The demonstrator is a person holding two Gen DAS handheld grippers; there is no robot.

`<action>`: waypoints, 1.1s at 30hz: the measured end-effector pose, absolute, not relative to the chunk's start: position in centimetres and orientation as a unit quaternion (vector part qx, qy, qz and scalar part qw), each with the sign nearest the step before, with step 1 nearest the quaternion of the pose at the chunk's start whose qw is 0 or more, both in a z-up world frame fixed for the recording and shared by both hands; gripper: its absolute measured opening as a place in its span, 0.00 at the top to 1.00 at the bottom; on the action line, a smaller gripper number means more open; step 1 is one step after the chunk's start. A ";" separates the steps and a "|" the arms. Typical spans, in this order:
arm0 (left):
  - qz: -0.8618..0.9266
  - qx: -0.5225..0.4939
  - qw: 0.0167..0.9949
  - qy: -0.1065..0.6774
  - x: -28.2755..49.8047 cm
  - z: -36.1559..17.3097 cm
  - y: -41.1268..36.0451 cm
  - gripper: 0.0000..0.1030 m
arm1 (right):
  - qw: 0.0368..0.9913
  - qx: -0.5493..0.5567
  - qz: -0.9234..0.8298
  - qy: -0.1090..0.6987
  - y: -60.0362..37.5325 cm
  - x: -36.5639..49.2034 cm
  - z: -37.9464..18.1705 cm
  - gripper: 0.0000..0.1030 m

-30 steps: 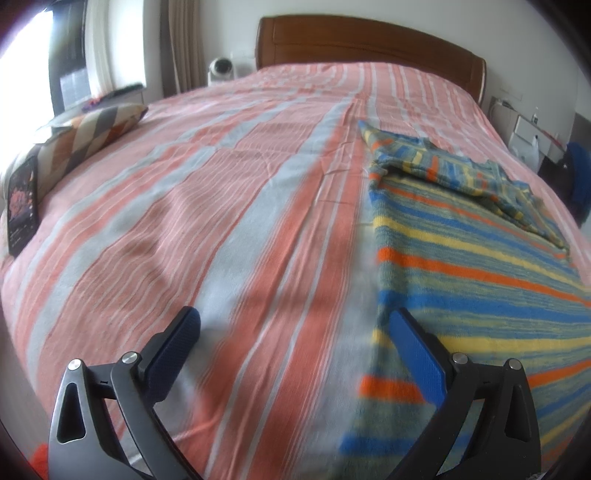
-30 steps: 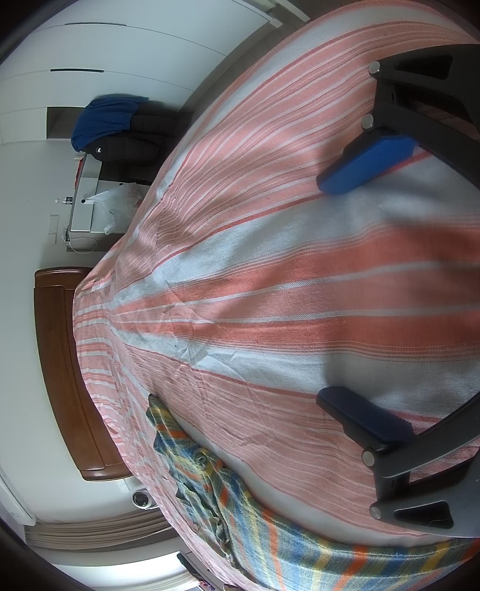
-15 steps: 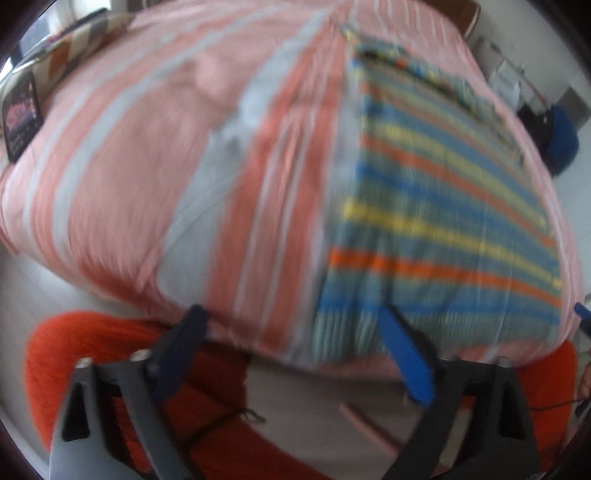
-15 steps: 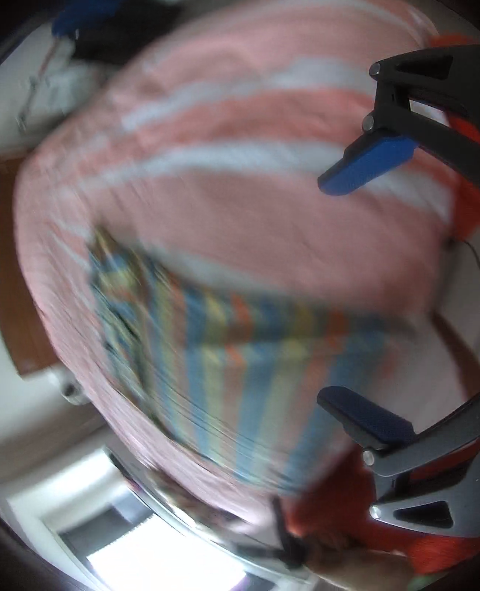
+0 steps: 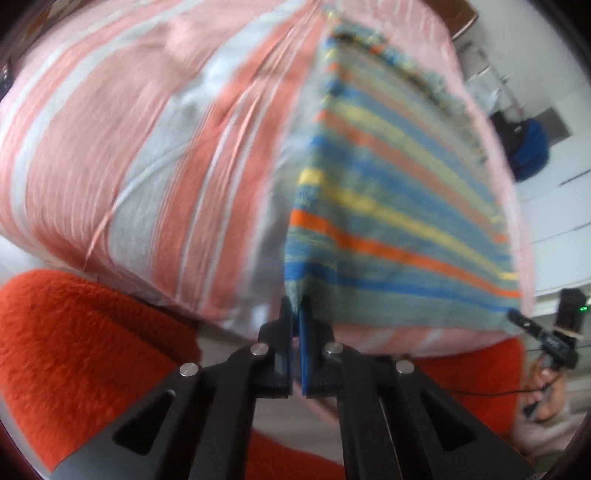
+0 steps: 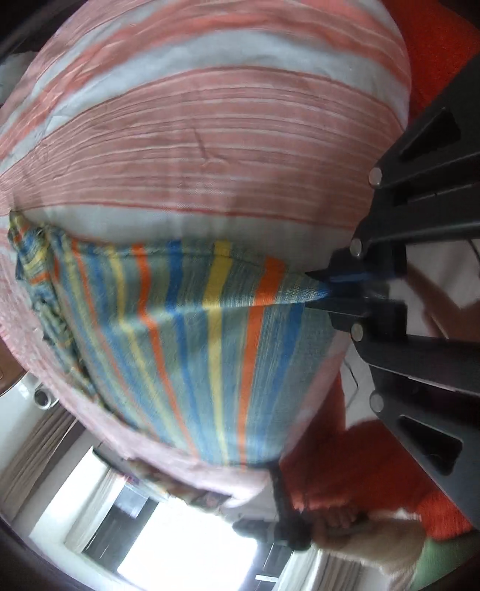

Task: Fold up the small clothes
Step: 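Lift the hem with both grippers and fold it up onto the collar, then open both grippers and release the folded sweater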

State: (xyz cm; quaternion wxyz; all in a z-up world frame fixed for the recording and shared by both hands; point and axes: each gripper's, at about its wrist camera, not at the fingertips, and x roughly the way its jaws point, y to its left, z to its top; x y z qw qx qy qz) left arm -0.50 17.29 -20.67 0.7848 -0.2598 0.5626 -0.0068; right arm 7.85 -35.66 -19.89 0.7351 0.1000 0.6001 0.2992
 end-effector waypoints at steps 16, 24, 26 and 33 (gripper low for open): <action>-0.027 -0.268 0.875 0.402 29.2 -11.8 22.1 0.99 | 0.811 0.185 0.303 0.464 -34.8 32.2 -12.7 0.94; 0.041 -0.324 0.852 0.409 34.8 -16.4 24.8 0.58 | 0.828 0.199 0.209 0.482 -32.5 45.3 -17.6 0.54; 0.033 -0.281 0.866 0.412 33.2 -15.8 23.7 0.54 | 0.834 0.196 0.225 0.465 -33.2 43.9 -16.5 0.54; -0.002 -0.099 0.879 0.467 26.8 -17.4 16.8 0.34 | 0.816 0.072 0.292 0.493 -30.0 37.5 -14.7 0.54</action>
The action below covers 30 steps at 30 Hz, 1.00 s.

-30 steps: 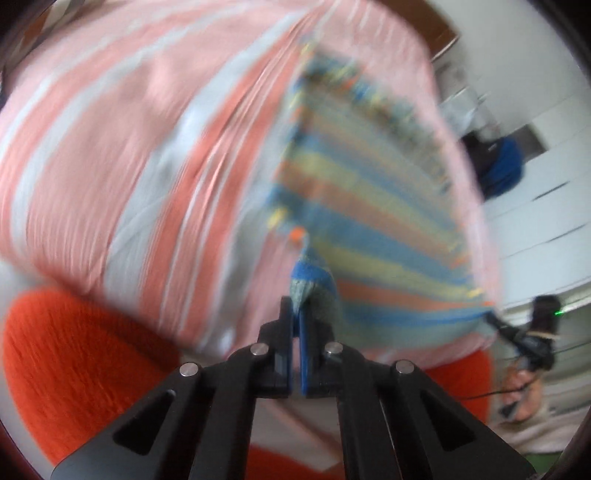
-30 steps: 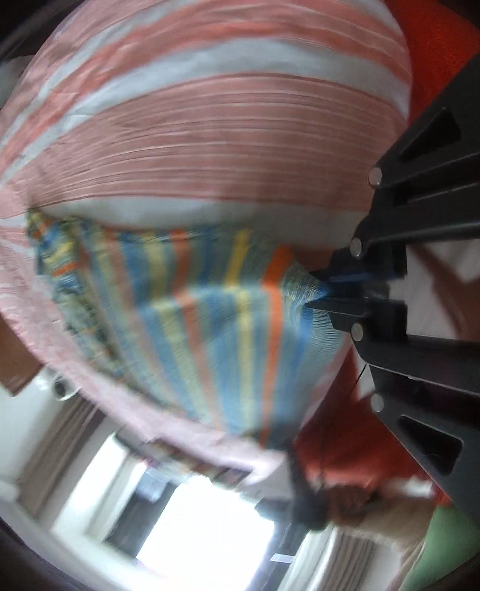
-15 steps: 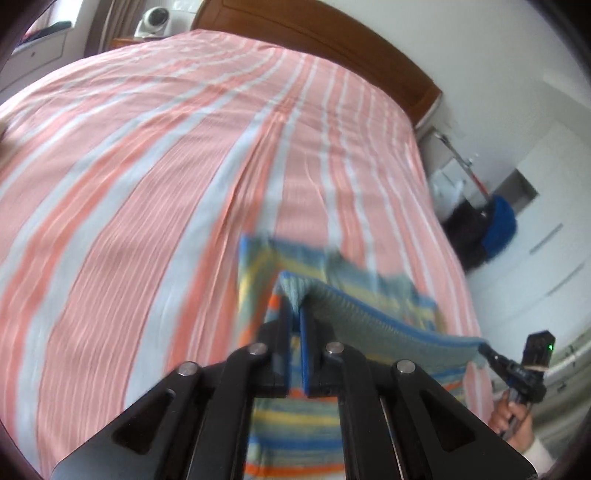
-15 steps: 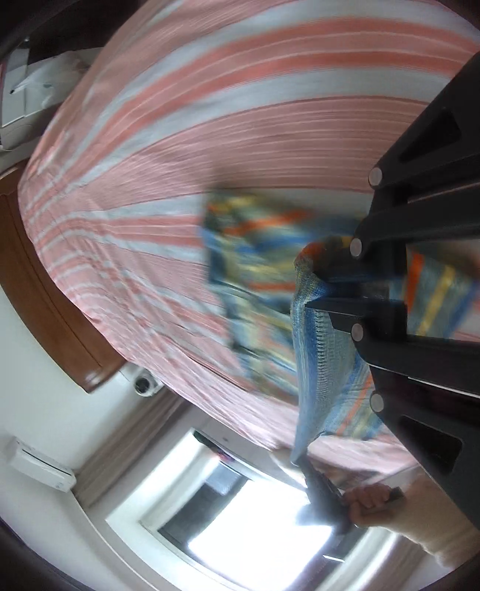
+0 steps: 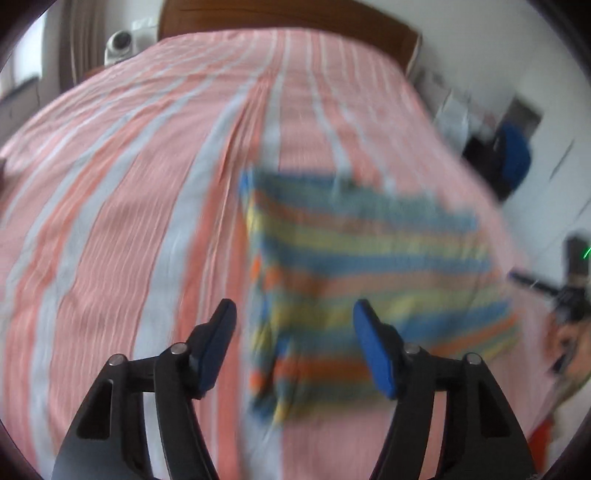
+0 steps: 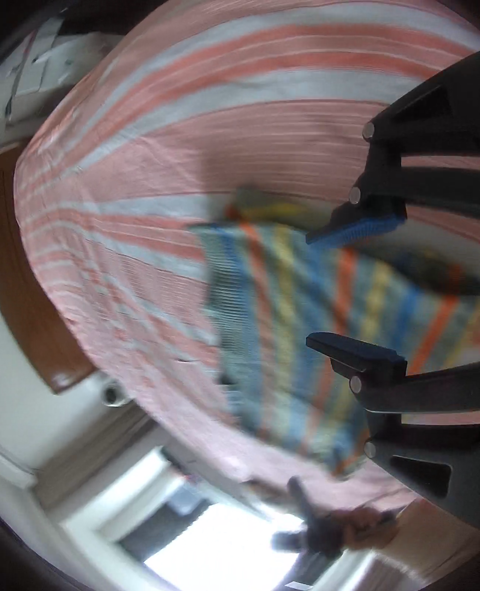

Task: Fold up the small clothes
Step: 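Open both grippers and release the folded sweater, then grasp an edge of the folded sweater with the left gripper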

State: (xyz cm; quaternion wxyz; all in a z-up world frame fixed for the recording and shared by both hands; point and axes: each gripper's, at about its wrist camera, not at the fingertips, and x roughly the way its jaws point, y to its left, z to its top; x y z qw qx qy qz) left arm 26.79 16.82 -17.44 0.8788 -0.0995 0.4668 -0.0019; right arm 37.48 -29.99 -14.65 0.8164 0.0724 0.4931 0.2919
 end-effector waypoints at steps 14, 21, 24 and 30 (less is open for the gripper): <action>0.070 -0.073 0.893 0.439 15.8 -16.1 13.4 0.18 | 0.851 0.051 0.210 0.478 -36.1 23.1 -16.1 0.40; 0.041 -0.042 0.905 0.422 13.8 -18.9 7.1 0.16 | 0.878 0.059 0.176 0.441 -38.8 19.7 -16.7 0.40; 0.047 -0.009 0.904 0.425 14.1 -21.0 5.5 0.12 | 0.892 0.038 0.164 0.420 -39.1 19.0 -17.4 0.37; 0.029 -0.007 0.906 0.423 13.1 -19.3 4.2 0.11 | 0.884 0.052 0.167 0.433 -39.4 18.7 -18.3 0.37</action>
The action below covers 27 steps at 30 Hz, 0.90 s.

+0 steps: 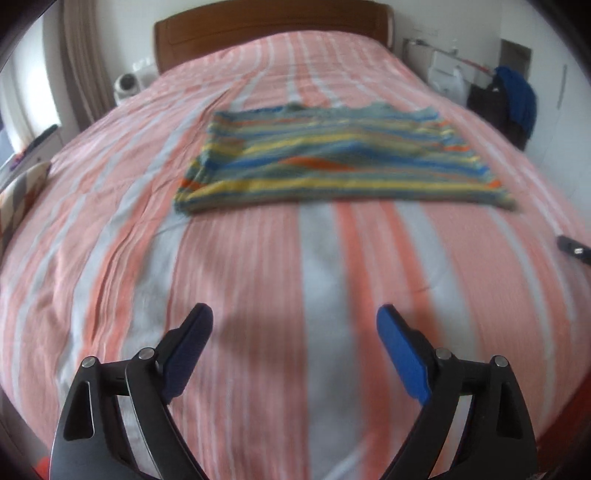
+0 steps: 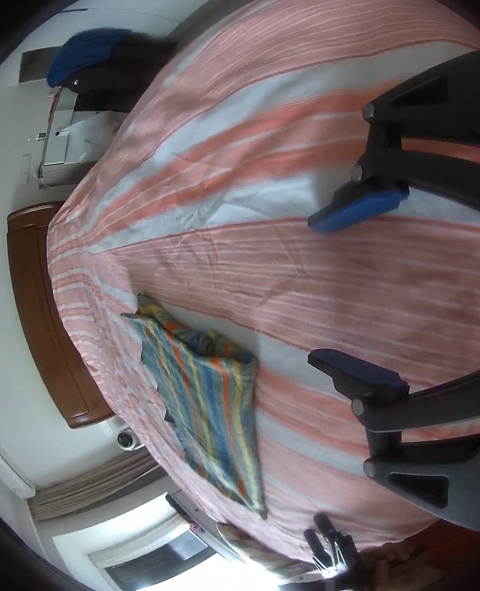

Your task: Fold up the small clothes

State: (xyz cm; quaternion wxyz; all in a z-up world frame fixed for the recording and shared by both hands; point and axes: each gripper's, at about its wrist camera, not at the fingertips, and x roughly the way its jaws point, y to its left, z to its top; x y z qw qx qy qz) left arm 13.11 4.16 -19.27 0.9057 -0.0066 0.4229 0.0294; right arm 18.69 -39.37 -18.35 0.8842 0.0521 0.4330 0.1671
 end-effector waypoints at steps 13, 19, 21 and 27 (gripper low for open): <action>-0.158 0.139 0.885 0.416 25.0 -19.6 -14.3 0.17 | 0.822 0.146 0.269 0.480 -38.7 32.8 -16.1 0.37; -0.170 0.130 0.883 0.417 28.0 -21.3 -16.6 0.81 | 0.762 0.168 0.299 0.549 -35.0 42.0 -19.6 0.42; -0.167 0.100 0.887 0.418 28.4 -20.8 -15.5 0.94 | 0.749 0.176 0.302 0.563 -33.6 44.1 -21.0 0.51; -0.158 -0.060 0.903 0.396 25.9 -16.4 -6.0 0.95 | 0.783 0.200 0.288 0.514 -29.0 45.4 -18.8 0.92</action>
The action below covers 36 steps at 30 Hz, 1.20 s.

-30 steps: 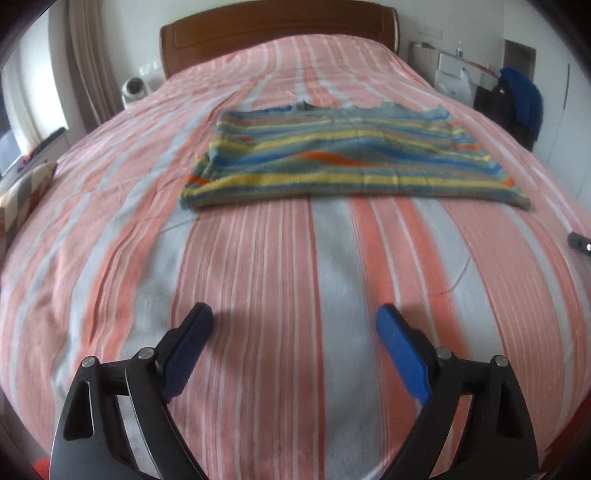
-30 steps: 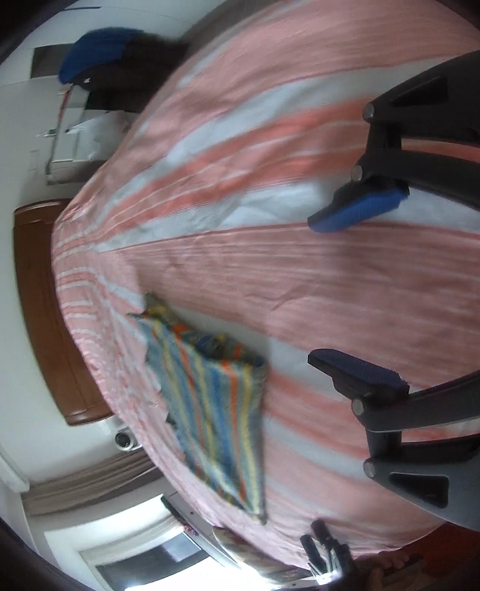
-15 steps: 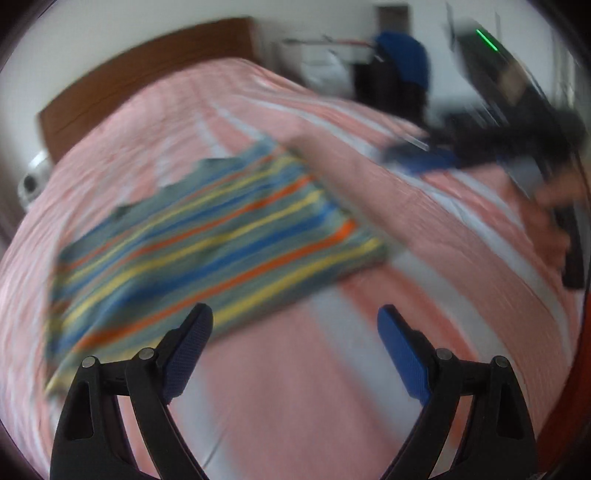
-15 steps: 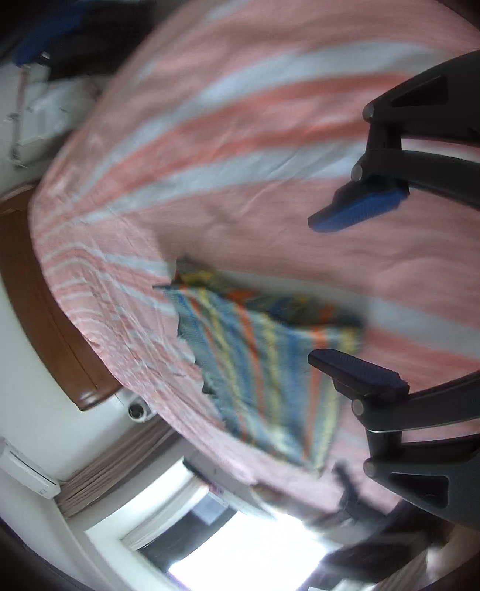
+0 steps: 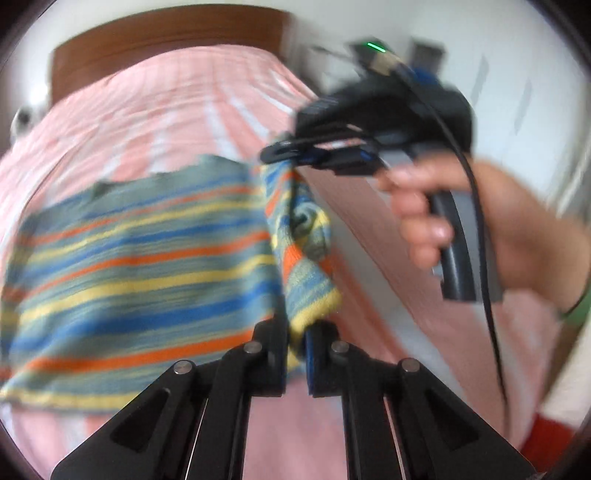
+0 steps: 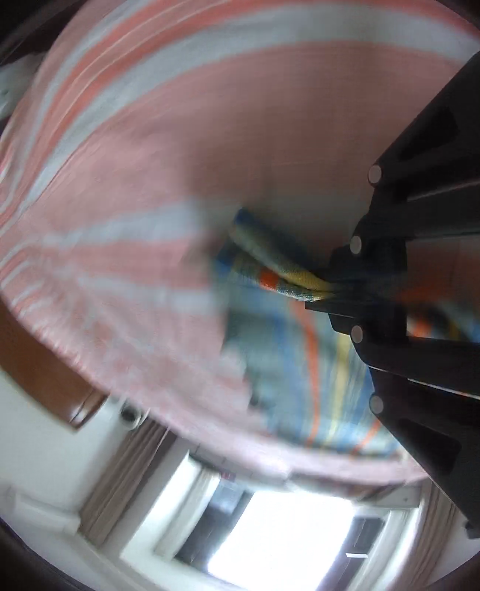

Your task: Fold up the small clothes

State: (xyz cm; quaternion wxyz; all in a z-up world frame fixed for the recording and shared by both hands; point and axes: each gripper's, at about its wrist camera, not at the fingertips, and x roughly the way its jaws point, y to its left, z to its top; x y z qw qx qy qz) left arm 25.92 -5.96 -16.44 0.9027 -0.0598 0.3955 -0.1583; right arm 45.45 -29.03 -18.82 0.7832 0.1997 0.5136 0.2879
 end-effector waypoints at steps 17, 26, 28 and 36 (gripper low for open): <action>0.059 -0.221 0.874 0.429 18.7 -17.2 18.5 0.40 | 0.737 0.152 0.436 0.493 0.9 41.2 -15.2 0.55; 0.069 -0.169 0.889 0.420 20.9 -16.6 16.6 0.19 | 0.795 -0.005 0.446 0.411 -6.9 32.8 -11.2 0.55; 0.115 -0.130 0.875 0.453 21.8 -18.1 16.4 0.19 | 0.790 -0.032 0.444 0.421 -8.3 30.7 -13.1 0.53; 0.143 -0.099 0.878 0.447 18.8 -15.9 16.4 0.16 | 0.803 -0.045 0.369 0.466 -11.4 25.8 -16.7 0.31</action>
